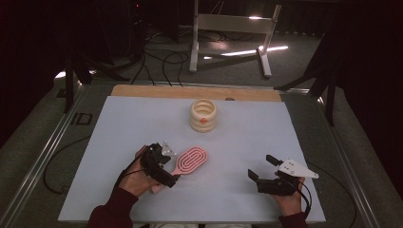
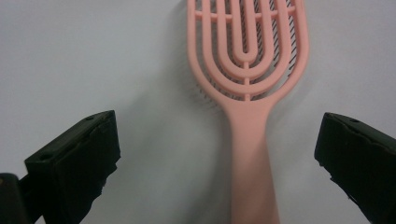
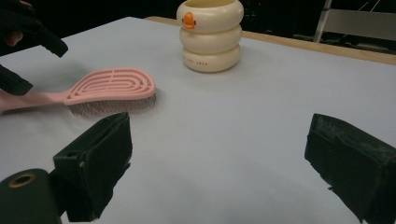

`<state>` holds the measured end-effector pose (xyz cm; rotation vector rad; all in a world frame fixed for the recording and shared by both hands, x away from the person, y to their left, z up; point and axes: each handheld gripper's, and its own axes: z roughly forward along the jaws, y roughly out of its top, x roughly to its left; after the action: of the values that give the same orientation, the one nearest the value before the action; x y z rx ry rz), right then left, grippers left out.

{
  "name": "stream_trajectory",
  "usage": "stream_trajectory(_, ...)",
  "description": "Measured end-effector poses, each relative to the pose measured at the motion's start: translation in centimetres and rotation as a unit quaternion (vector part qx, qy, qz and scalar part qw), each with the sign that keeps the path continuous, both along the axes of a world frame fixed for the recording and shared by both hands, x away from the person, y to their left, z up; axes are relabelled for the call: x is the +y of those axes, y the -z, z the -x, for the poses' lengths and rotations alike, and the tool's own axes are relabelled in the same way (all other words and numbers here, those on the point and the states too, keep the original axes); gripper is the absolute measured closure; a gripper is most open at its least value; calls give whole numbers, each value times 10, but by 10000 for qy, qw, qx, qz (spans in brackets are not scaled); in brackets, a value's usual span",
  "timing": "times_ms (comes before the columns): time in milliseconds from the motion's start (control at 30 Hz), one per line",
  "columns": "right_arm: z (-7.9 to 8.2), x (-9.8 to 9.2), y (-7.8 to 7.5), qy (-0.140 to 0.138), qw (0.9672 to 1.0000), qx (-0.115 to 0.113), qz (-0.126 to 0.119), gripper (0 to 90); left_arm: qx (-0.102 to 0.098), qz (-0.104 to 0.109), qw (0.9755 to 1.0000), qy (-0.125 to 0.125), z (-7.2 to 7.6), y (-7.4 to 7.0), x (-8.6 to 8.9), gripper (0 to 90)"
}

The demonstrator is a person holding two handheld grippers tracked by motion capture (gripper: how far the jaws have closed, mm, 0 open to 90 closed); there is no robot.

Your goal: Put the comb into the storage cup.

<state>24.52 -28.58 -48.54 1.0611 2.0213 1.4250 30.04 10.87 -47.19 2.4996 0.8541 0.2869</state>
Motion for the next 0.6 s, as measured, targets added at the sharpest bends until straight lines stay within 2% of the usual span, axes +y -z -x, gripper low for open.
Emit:
stream_trajectory(333, 0, 0, 0, 13, 10000, -3, -2, 74, 283, -216, 9994, 43, -3, 9, -11, 18)
stream_trajectory(433, 0, 0, 0, 10, 10000, 0, 0, 74, 430, -251, 9988, 2, -5, 12, -14, 31)
stream_trajectory(600, 0, -1, 0, 9, 10000, -3, -8, 73, 555, -288, 9980, -29, -7, 16, -18, 44)
